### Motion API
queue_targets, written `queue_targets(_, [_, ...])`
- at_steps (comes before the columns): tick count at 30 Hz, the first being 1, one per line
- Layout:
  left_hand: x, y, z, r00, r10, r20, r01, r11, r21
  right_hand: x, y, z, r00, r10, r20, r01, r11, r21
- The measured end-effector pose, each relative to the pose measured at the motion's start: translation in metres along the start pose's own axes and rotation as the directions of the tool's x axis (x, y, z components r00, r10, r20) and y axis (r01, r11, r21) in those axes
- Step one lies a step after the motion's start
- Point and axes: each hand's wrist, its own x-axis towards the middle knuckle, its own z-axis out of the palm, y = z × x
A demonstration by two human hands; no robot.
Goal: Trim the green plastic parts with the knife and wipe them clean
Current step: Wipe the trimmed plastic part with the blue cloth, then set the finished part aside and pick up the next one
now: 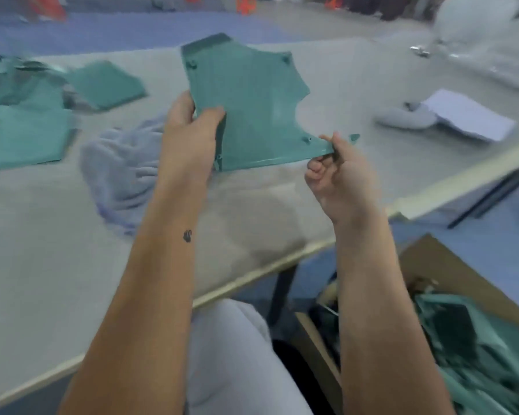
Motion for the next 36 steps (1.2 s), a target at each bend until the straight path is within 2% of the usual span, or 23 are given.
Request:
queue_targets(2, [-0.017, -0.012, 0.051, 0.978, -0.002, 0.207, -0.006, 0.999, 0.039, -0.016, -0.032, -0.046, 0.985, -0.090, -0.144, 0.093, 0.996, 0.011])
queue_targets(4, [-0.039, -0.027, 0.098, 0.914, -0.045, 0.404, 0.011, 0.996, 0.087, -0.037, -0.062, -0.095, 0.945, -0.161, -0.284, 0.165, 0.986, -0.011])
queue_targets(6, [-0.064, -0.046, 0.140, 0.809, -0.122, 0.575, 0.057, 0.990, 0.129, -0.060, -0.084, -0.143, 0.880, -0.206, -0.428, 0.200, 0.978, -0.060])
queue_targets(8, [-0.091, -0.066, 0.174, 0.668, -0.213, 0.713, 0.116, 0.976, 0.183, -0.083, -0.097, -0.188, 0.797, -0.235, -0.557, 0.218, 0.971, -0.097])
queue_targets(11, [-0.121, -0.093, 0.210, 0.450, -0.315, 0.835, 0.091, 0.947, 0.308, -0.113, -0.099, -0.245, 0.688, -0.234, -0.687, 0.228, 0.968, -0.102])
queue_targets(14, [-0.140, -0.121, 0.223, 0.327, -0.417, 0.848, 0.017, 0.900, 0.436, -0.134, -0.087, -0.287, 0.595, -0.198, -0.779, 0.167, 0.978, -0.121])
queue_targets(15, [-0.145, -0.134, 0.224, 0.315, -0.457, 0.832, 0.026, 0.880, 0.473, -0.139, -0.082, -0.296, 0.567, -0.183, -0.803, 0.132, 0.983, -0.130])
queue_targets(18, [-0.161, -0.173, 0.215, 0.332, -0.617, 0.714, 0.186, 0.785, 0.591, -0.145, -0.065, -0.312, 0.484, -0.153, -0.862, 0.011, 0.986, -0.169])
queue_targets(23, [-0.177, -0.226, 0.180, 0.396, -0.803, 0.445, 0.289, 0.569, 0.770, -0.136, -0.026, -0.310, 0.352, -0.197, -0.915, -0.088, 0.966, -0.242])
queue_targets(26, [-0.178, -0.234, 0.160, 0.435, -0.789, 0.433, 0.082, 0.514, 0.854, -0.126, 0.001, -0.304, 0.289, -0.187, -0.939, -0.072, 0.974, -0.216])
queue_targets(27, [-0.179, -0.234, 0.156, 0.412, -0.793, 0.449, 0.047, 0.511, 0.858, -0.124, 0.008, -0.302, 0.293, -0.147, -0.945, -0.043, 0.985, -0.167])
queue_targets(29, [-0.179, -0.230, 0.152, 0.314, -0.827, 0.466, 0.058, 0.506, 0.860, -0.119, 0.017, -0.297, 0.303, -0.052, -0.952, 0.023, 0.999, -0.047])
queue_targets(30, [-0.179, -0.226, 0.152, 0.269, -0.840, 0.471, 0.057, 0.502, 0.863, -0.118, 0.021, -0.294, 0.284, -0.008, -0.959, 0.051, 0.999, 0.006])
queue_targets(32, [-0.178, -0.217, 0.154, 0.236, -0.840, 0.488, 0.032, 0.509, 0.860, -0.116, 0.025, -0.284, 0.209, 0.036, -0.977, 0.070, 0.996, 0.052])
queue_targets(33, [-0.177, -0.211, 0.156, 0.238, -0.832, 0.501, 0.026, 0.521, 0.853, -0.114, 0.026, -0.276, 0.188, 0.017, -0.982, 0.064, 0.997, 0.029])
queue_targets(34, [-0.176, -0.204, 0.159, 0.239, -0.821, 0.519, 0.019, 0.538, 0.843, -0.110, 0.026, -0.266, 0.199, -0.031, -0.979, 0.065, 0.998, -0.019])
queue_targets(36, [-0.172, -0.183, 0.168, 0.225, -0.784, 0.578, -0.019, 0.590, 0.807, -0.100, 0.019, -0.241, 0.277, -0.189, -0.942, 0.106, 0.981, -0.165])
